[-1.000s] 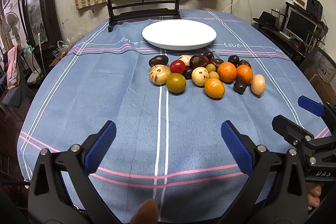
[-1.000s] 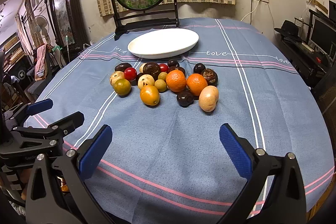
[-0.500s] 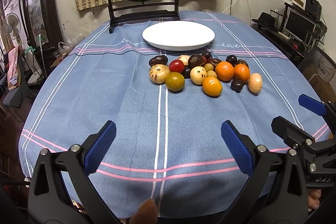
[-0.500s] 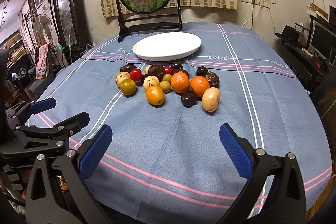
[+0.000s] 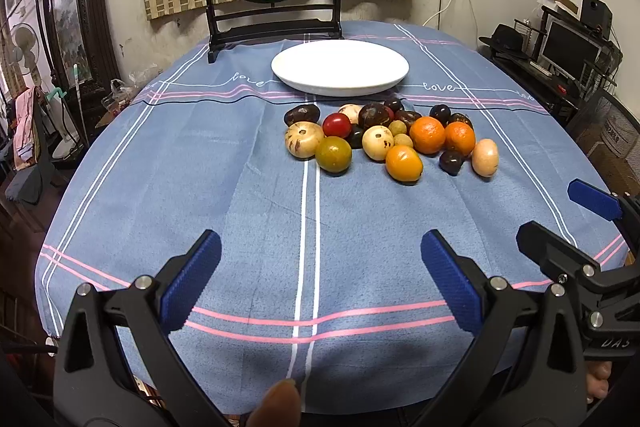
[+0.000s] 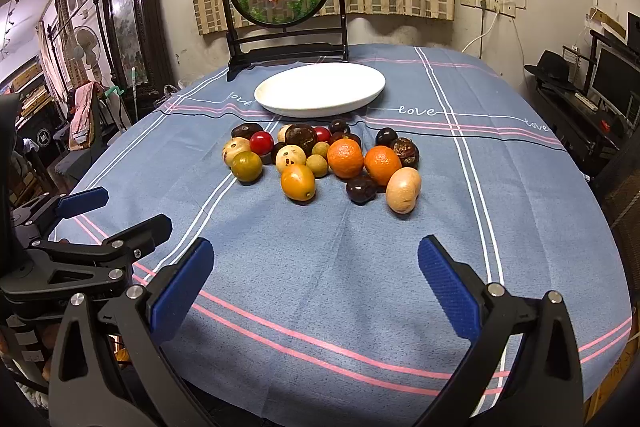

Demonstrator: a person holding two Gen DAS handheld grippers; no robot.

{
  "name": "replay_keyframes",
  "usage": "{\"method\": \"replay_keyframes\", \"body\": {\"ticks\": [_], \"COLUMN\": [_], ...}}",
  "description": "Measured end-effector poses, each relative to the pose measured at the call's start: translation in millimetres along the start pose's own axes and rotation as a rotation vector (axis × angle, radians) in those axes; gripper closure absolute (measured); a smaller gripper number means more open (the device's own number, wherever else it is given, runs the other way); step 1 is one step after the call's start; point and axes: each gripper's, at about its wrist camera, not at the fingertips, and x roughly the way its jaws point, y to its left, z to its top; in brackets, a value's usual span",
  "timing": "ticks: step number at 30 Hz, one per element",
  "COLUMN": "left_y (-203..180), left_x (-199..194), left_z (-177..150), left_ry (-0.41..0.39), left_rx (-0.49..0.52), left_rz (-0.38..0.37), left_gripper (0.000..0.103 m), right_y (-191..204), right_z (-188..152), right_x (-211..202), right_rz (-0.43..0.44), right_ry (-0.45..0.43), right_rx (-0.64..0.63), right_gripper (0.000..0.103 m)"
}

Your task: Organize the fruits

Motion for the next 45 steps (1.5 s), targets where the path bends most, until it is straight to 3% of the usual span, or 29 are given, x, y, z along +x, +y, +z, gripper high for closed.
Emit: {"method": "replay_keyframes", "body": {"ticks": [26,31,36,39,43,45], "left_y": [-4,-3,14,28,50,54], "left_x": [5,18,50,70,98,102], "left_z": [-1,0,3,4,14,26], "left_ry": [0.013,0.047,0.115,0.117,0.146,0.111], "left_rx": [0.013,0.019,-0.001,-0.018,-0.117,-0.098], "left_rz": [-0.017,-0.036,-0.039,-0.088,-0.281,-0.311], "left_gripper": [0.002,0.002,0.002,0.002,0.002,0.002], "right_y": [0,-5,-21,-42,-65,-69], "right_z": [-3,-3,-3,0,7,14], "right_x": [6,14,50,71,77,78], "right_rz": [0.018,0.045,0.023,0.073,0.117,0.099], "right_ry": [0.022,0.020,0.122,0.183,0.112,0.100], "right_rx": [0.017,0.020,-0.011,0.039,0.076,0.038], "right_gripper": [0.001,0.001,0.001,0.001,0.001,0.001]}}
